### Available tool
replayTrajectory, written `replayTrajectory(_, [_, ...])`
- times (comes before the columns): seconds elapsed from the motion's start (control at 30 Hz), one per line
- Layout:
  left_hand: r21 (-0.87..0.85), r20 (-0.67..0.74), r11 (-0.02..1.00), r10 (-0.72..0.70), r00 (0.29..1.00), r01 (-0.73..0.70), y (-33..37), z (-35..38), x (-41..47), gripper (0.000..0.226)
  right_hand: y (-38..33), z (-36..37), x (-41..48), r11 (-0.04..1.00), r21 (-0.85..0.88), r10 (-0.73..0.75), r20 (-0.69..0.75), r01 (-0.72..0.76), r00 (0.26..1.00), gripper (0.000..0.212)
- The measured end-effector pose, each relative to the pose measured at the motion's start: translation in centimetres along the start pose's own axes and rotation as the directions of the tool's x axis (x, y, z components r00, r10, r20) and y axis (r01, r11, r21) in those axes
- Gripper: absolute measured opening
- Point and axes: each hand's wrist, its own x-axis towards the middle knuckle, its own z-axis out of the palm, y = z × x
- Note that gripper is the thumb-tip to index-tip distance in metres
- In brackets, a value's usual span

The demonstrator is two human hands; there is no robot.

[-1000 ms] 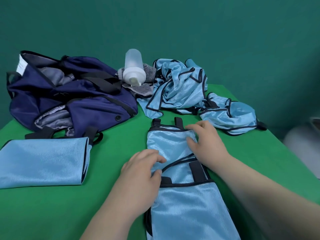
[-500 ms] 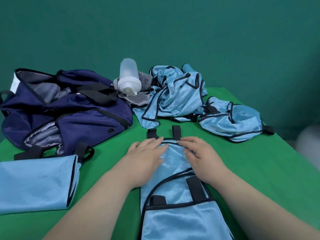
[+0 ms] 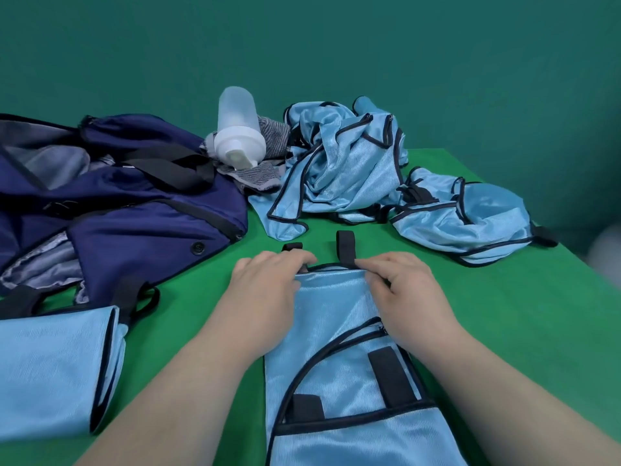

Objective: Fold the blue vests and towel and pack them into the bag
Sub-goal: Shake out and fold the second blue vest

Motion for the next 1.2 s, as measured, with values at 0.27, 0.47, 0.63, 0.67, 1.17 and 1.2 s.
replayTrajectory(0.27, [0.011,0.049,1.0,-0.03,0.998,0.029,-0.4,0.0,-0.1,0.042,-0.3,0.0,0.2,0.996,-0.089,-0.007,0.161,0.022,0.987,0.045])
replayTrajectory(0.47, [0.068,0.099,0.994,-0.088,0.991,0.081,-0.8,0.3,0.2,0.045,-0.5,0.0,0.3,0.994,-0.107,0.029,0.21,-0.006,0.977,0.05])
replayTrajectory(0.63, [0.094,0.126,0.99,-0.115,0.985,0.104,-0.9,0.2,0.2,0.04,-0.5,0.1,0.4,0.995,-0.088,0.055,0.201,-0.038,0.978,0.051])
replayTrajectory(0.67, [0.111,0.135,0.988,-0.125,0.983,0.11,-0.9,0.2,0.2,0.041,-0.5,0.1,0.4,0.995,-0.089,0.059,0.199,-0.042,0.978,0.051])
replayTrajectory(1.17, [0.185,0.124,0.963,-0.222,0.967,0.197,-1.3,0.5,0.0,0.053,-0.2,-0.4,0.4,0.975,0.174,0.112,0.146,-0.137,0.983,0.04])
replayTrajectory(1.2, [0.136,0.107,0.969,-0.223,0.969,0.208,-1.3,0.4,-0.1,0.053,-0.3,-0.8,0.2,0.949,0.26,0.14,0.154,-0.177,0.978,0.038])
